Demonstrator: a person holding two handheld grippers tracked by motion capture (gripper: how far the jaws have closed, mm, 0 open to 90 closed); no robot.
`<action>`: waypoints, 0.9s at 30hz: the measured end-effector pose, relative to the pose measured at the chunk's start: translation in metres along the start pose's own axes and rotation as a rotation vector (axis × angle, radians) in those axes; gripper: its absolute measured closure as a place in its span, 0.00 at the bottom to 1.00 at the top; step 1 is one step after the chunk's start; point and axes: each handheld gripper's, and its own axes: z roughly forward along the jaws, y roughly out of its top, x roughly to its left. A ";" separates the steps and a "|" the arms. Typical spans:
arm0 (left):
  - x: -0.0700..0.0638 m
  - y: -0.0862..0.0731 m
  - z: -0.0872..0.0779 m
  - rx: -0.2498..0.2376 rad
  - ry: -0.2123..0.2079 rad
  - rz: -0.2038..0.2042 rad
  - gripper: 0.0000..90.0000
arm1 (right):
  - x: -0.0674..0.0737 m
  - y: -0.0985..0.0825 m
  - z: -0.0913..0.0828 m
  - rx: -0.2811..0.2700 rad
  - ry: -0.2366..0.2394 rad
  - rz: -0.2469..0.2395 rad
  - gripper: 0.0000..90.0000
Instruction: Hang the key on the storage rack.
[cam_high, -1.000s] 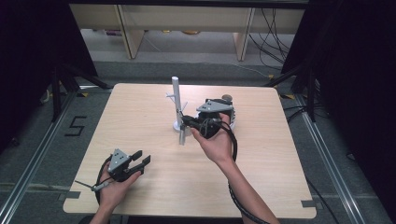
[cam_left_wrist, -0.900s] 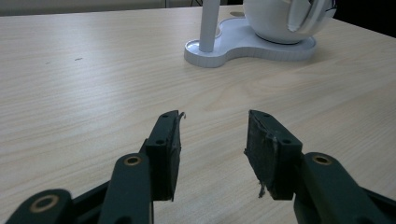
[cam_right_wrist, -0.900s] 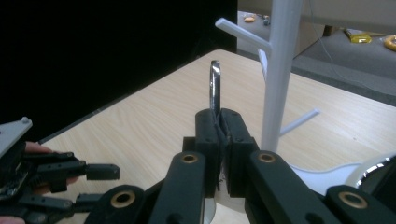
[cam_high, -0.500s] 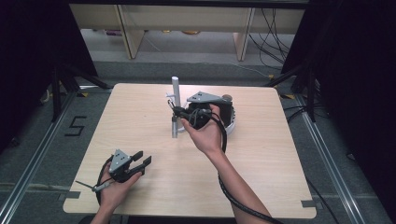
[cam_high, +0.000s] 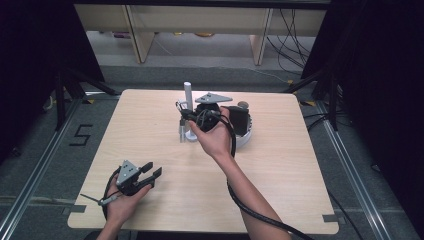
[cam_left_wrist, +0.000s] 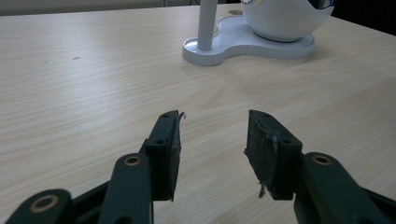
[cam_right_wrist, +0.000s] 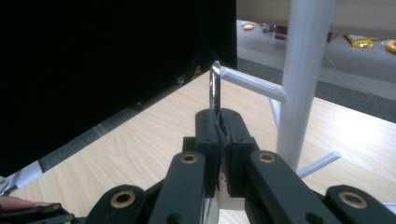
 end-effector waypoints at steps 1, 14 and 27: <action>-0.001 0.000 0.001 -0.003 -0.003 -0.010 0.60 | -0.001 0.000 0.001 -0.001 0.000 -0.003 0.97; 0.000 0.000 -0.001 0.007 0.003 -0.005 0.60 | -0.008 0.002 0.008 0.004 -0.029 0.063 0.97; -0.001 -0.001 0.000 0.007 0.003 -0.007 0.60 | -0.019 0.000 0.000 0.031 -0.088 0.046 0.99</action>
